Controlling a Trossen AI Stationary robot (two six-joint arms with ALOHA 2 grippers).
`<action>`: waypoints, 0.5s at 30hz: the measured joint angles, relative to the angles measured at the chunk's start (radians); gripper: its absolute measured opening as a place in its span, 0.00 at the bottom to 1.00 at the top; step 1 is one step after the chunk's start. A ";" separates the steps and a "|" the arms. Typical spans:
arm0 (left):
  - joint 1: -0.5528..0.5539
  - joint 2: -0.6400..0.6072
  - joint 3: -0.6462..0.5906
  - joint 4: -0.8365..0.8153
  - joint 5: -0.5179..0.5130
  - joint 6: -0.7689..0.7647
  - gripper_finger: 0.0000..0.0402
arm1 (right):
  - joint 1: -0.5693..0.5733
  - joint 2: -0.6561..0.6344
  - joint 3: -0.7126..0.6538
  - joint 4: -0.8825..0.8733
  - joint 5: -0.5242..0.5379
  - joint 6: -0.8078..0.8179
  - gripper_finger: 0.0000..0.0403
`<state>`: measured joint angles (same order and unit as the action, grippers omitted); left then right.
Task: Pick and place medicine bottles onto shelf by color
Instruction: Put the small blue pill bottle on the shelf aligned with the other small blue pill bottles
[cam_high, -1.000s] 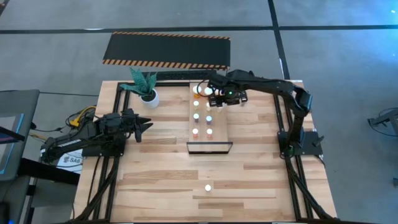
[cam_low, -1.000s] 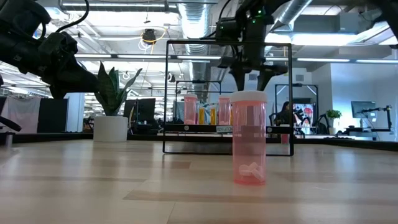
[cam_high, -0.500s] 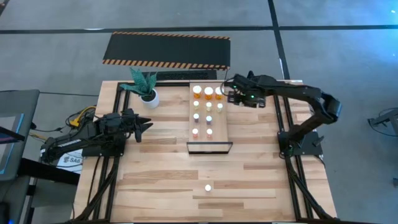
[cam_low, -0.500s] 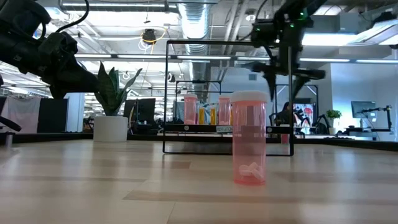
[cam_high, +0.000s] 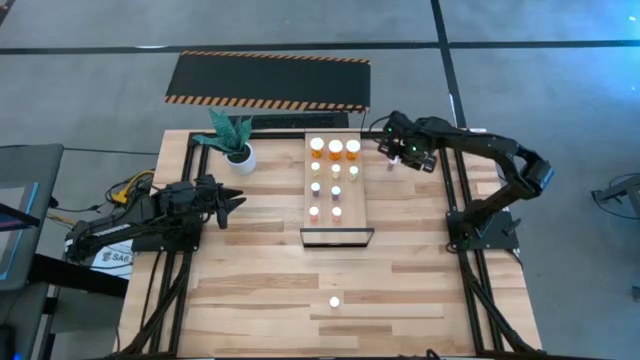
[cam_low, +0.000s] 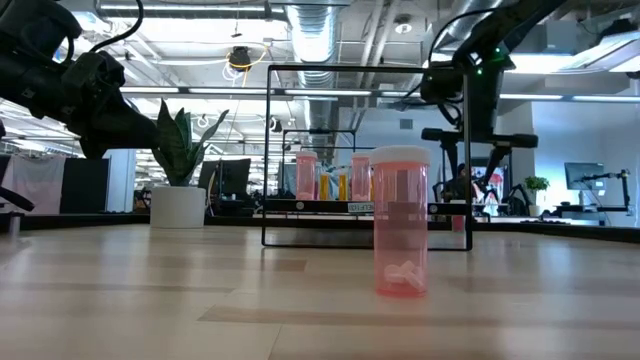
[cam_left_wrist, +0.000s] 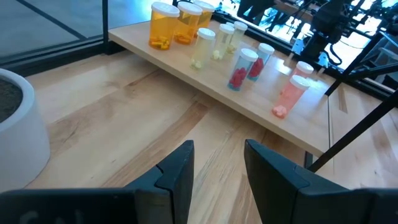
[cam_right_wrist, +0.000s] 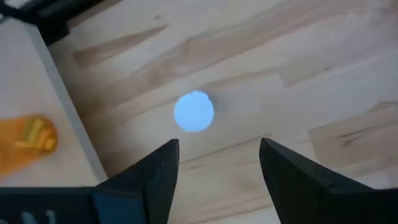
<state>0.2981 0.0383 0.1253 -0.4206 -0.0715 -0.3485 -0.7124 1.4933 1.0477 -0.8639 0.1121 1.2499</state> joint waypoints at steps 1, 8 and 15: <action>0.000 0.000 0.000 0.000 0.000 0.000 0.32 | -0.007 0.000 -0.006 0.012 -0.002 0.000 0.61; 0.000 0.000 0.000 0.000 0.000 0.000 0.32 | -0.022 0.000 -0.061 0.123 -0.007 -0.001 0.61; 0.000 0.000 0.000 0.000 0.000 0.000 0.32 | -0.022 0.012 -0.064 0.168 0.017 -0.024 0.61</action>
<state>0.2978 0.0385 0.1255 -0.4205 -0.0711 -0.3485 -0.7349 1.5051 0.9834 -0.6961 0.1290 1.2260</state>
